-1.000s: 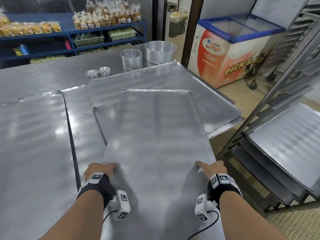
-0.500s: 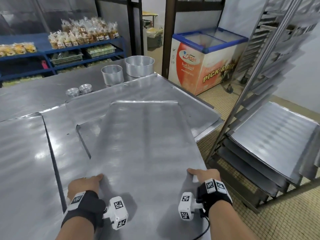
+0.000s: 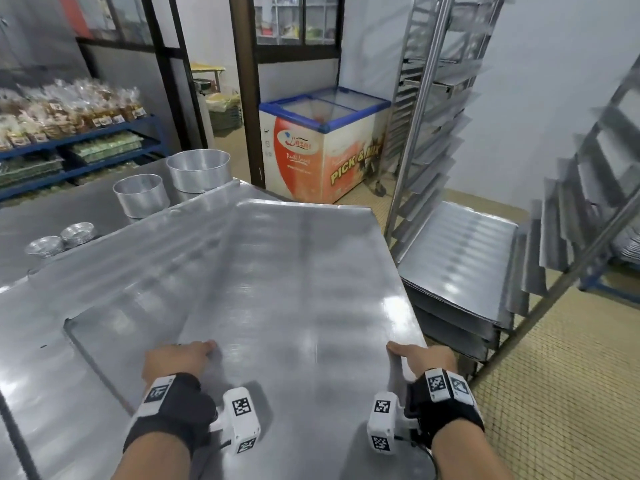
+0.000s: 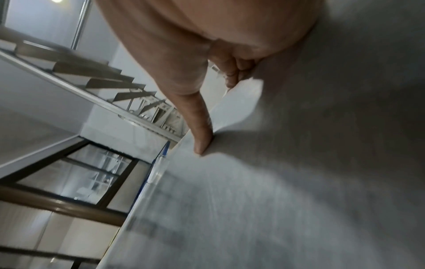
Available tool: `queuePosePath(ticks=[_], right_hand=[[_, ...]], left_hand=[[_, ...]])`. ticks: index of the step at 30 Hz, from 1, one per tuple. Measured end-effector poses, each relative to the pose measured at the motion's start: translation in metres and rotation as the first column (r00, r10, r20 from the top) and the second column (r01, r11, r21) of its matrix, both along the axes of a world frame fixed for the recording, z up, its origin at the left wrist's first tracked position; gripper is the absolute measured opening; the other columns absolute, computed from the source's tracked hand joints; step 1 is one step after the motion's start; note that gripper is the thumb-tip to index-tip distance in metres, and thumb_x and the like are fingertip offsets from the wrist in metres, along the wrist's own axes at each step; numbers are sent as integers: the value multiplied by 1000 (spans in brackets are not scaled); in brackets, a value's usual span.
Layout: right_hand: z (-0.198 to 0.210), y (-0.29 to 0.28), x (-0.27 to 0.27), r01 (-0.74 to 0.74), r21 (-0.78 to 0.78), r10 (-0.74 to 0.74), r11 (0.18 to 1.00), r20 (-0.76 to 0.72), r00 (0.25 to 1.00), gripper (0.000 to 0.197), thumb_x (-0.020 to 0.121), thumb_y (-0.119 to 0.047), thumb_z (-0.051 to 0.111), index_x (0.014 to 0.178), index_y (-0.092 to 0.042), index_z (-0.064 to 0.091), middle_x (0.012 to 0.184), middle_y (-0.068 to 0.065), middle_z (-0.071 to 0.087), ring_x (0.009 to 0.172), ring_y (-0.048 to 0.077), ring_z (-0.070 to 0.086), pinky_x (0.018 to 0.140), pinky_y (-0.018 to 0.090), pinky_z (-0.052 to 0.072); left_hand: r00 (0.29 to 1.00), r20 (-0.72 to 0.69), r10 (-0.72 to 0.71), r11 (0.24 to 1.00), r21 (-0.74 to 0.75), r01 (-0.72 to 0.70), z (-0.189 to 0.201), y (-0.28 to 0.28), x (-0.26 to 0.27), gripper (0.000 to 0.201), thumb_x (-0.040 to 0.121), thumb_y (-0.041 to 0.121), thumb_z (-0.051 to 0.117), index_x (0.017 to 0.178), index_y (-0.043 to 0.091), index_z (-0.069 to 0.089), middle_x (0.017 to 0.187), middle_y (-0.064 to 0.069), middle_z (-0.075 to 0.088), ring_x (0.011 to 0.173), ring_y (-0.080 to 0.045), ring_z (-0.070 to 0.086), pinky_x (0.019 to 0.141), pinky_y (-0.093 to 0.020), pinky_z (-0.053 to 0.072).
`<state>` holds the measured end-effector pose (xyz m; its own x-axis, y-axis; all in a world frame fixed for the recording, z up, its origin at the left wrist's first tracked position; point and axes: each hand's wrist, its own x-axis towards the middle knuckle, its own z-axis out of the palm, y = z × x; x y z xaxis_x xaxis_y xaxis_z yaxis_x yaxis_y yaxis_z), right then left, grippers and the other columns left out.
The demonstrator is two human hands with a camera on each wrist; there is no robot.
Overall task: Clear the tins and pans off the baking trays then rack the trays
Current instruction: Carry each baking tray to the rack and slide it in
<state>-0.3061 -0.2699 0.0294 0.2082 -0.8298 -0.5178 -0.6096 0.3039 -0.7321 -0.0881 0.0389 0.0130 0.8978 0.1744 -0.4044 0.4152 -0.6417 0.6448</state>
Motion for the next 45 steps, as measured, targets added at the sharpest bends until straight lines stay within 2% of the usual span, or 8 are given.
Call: queuePosePath(ticks=[7,11,14,18,23,28,37,45], right_hand=[[4,-7,-59,236,33,-236,971,25,971,62,66,-24,90,109,11,62,98,18,65,85,35,61,81,39,53],[9,-5,-90,361,63,-365,930,63,929,44,67,-21,89,91,7,64,80,15,66,70,31,63,68,36,55],[14,-1,-112,456,99,-464,884,86,882,31,74,-6,83,76,4,54,68,8,54,59,24,53,49,24,49],[9,-1,-131,533,112,-539,839,31,842,39,71,-7,86,71,-3,47,70,8,56,66,31,59,80,48,56],[1,-7,-143,573,99,-567,814,-81,820,76,63,-19,92,124,8,55,122,24,62,106,44,61,94,52,50],[-9,-31,-150,618,132,-611,775,-97,786,86,59,-22,93,131,4,53,123,25,63,105,46,61,91,58,51],[-17,-109,-146,612,122,-600,781,-126,790,38,72,-10,86,72,5,51,73,15,64,60,30,58,63,39,51],[-32,-196,-124,575,124,-562,809,-128,817,41,73,-17,85,90,8,57,91,22,67,75,37,62,78,44,54]], left_hand=[[972,18,-235,972,20,235,2,-74,4,42,82,37,78,101,0,74,117,-21,71,100,-36,65,81,-34,46],[939,6,-344,938,57,343,-2,-112,1,50,84,44,75,113,4,73,127,-17,68,117,-36,62,81,-31,40],[914,-21,-405,914,-46,404,-6,-136,-6,43,81,34,80,104,-1,73,113,-21,71,96,-36,65,76,-31,39],[878,-50,-477,879,-41,475,-16,-162,-11,40,76,34,84,93,-1,73,102,-17,73,78,-30,55,73,-31,41],[862,-48,-504,864,-31,503,-16,-193,-24,29,79,20,82,87,-1,64,95,-17,65,81,-33,53,73,-32,40],[822,-28,-569,822,-46,567,-20,-221,-28,41,81,23,80,106,-8,71,110,-26,71,102,-41,67,78,-37,49],[827,-116,-550,833,-11,553,-31,-293,-17,36,80,21,81,98,-7,68,102,-21,70,92,-38,62,74,-33,43],[829,-121,-547,832,29,553,-42,-370,1,37,79,26,82,93,-4,66,90,-17,66,81,-35,60,75,-32,47]])
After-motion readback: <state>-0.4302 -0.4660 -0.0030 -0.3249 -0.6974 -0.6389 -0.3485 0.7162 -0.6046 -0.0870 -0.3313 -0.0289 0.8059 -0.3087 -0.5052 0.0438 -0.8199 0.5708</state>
